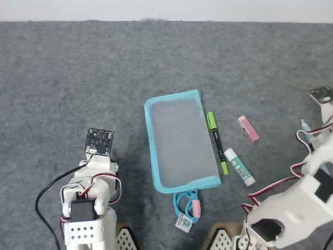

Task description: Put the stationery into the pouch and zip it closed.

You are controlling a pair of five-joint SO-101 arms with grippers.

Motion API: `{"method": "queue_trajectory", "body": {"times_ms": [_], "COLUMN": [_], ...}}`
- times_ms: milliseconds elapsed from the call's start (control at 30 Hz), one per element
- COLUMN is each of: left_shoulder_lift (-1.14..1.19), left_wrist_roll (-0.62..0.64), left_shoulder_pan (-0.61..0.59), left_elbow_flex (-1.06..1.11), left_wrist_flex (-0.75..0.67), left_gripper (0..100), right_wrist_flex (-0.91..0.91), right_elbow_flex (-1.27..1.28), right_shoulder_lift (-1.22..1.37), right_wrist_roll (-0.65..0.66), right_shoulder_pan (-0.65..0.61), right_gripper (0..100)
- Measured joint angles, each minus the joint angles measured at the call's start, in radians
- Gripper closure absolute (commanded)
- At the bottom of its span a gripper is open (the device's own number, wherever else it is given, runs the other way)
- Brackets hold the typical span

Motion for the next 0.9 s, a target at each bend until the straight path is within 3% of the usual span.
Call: {"method": "queue_trajectory", "body": {"times_ms": [367, 533, 633, 900], "left_shoulder_lift": [0.0, 0.0, 0.0, 0.0], "left_wrist_roll": [0.0, 0.0, 0.0, 0.0], "left_shoulder_pan": [0.0, 0.0, 0.0, 0.0], "left_elbow_flex": [0.0, 0.0, 0.0, 0.0], "left_wrist_flex": [0.0, 0.0, 0.0, 0.0], "left_gripper": [98, 98, 98, 98], "right_wrist_flex": [-0.089, -0.089, -0.089, 0.129], "right_elbow_flex": [-0.091, -0.091, -0.092, -0.153], "right_shoulder_lift": [0.084, 0.1, 0.1, 0.037], "right_wrist_roll": [0.044, 0.044, 0.044, 0.008], "right_shoulder_pan": [0.057, 0.063, 0.063, 0.009], "right_gripper": [98.0, 85.6, 83.6, 84.1]}}
